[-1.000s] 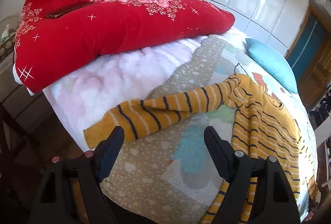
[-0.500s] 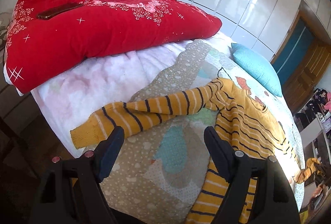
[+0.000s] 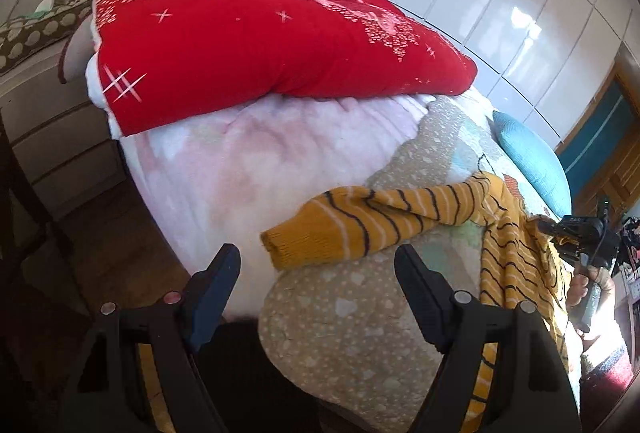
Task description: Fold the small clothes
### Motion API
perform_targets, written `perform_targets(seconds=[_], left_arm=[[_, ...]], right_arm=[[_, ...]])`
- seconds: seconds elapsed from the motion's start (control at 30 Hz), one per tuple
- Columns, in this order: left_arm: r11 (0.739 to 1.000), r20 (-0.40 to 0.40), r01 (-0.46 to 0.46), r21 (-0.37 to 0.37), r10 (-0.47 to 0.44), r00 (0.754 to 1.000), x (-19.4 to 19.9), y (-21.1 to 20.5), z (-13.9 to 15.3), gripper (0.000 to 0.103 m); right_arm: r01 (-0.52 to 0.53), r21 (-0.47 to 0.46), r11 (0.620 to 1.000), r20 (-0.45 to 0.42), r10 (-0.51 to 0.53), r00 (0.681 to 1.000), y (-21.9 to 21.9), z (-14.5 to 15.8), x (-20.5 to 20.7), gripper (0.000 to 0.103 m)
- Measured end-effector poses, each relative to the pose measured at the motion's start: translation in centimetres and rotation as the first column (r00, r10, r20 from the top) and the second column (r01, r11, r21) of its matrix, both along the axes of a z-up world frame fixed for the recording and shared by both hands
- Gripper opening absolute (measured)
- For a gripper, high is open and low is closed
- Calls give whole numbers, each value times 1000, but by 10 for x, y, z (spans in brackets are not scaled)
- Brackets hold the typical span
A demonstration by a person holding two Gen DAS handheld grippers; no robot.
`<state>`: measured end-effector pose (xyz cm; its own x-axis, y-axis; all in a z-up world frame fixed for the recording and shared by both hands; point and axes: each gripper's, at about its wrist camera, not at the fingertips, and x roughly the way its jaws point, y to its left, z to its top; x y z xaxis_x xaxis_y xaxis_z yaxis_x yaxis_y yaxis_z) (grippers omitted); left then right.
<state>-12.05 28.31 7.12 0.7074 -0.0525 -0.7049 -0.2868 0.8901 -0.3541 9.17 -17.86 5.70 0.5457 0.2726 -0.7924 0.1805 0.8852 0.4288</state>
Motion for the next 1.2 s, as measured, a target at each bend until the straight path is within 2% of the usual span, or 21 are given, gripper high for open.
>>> perform_targets(seconds=[0.03, 0.1, 0.17, 0.3, 0.47, 0.63, 0.7, 0.77, 0.8, 0.83, 0.87, 0.93, 1.0, 1.07, 1.1, 1.13, 1.17, 1.2], left_arm=[[1000, -8, -10, -8, 10, 1000, -2, 5, -3, 78], [1000, -18, -25, -18, 24, 1000, -5, 12, -8, 78], [999, -26, -38, -20, 37, 999, -7, 17, -12, 79], [998, -36, -44, -39, 43, 998, -8, 20, -19, 79], [999, -30, -25, -48, 23, 999, -9, 11, -20, 79], [999, -29, 3, -46, -4, 1000, -11, 4, -19, 79], [999, -26, 6, -39, -7, 1000, -13, 3, -18, 80], [999, -27, 5, -35, -6, 1000, -14, 2, -18, 80], [999, -28, 4, -36, -5, 1000, -15, 3, -18, 80], [999, -30, 2, -36, -3, 1000, -15, 3, -19, 80], [999, -32, 0, -38, -1, 999, -16, 5, -19, 80], [999, -38, -8, -41, 6, 999, -17, 8, -22, 80], [999, -44, -20, -46, 18, 999, -18, 12, -24, 80], [998, -48, -36, -52, 33, 998, -19, 17, -27, 80], [998, -50, -41, -54, 38, 998, -20, 18, -28, 80], [997, -52, -47, -56, 44, 998, -21, 21, -29, 80], [997, -54, -53, -58, 50, 997, -22, 23, -30, 80], [997, -57, -58, -59, 54, 997, -22, 24, -31, 80]], right_arm=[[-39, -23, 999, -34, 38, 999, 17, -11, 8, 25], [-113, -23, 993, -55, 112, 992, 41, -26, 11, 53], [-181, -17, 983, -21, 181, 983, 59, -24, 6, 66], [-260, 7, 966, 28, 260, 965, 69, -4, -12, 66], [-194, -83, 978, 58, 199, 978, 55, 22, -24, 66], [-182, -151, 972, 46, 191, 981, 48, 27, -32, 66], [-212, -214, 954, 43, 226, 973, 57, 28, -34, 66], [-262, -326, 908, 42, 291, 956, 76, 32, -36, 66], [-294, -402, 867, 40, 337, 941, 90, 35, -38, 66], [-318, -496, 808, 33, 383, 923, 106, 37, -40, 66], [-334, -597, 730, 19, 429, 903, 124, 37, -42, 66], [-380, -759, 529, -45, 540, 841, 159, 33, -46, 66], [-424, -851, 312, -158, 617, 771, 187, 18, -47, 66], [-465, -878, 112, -286, 657, 698, 206, -1, -45, 66], [-476, -879, 26, -343, 659, 669, 212, -12, -43, 64], [-487, -872, -43, -392, 657, 644, 216, -22, -41, 64], [-501, -861, -90, -432, 650, 625, 219, -30, -38, 55], [-525, -844, -110, -464, 639, 613, 219, -36, -34, 22]])
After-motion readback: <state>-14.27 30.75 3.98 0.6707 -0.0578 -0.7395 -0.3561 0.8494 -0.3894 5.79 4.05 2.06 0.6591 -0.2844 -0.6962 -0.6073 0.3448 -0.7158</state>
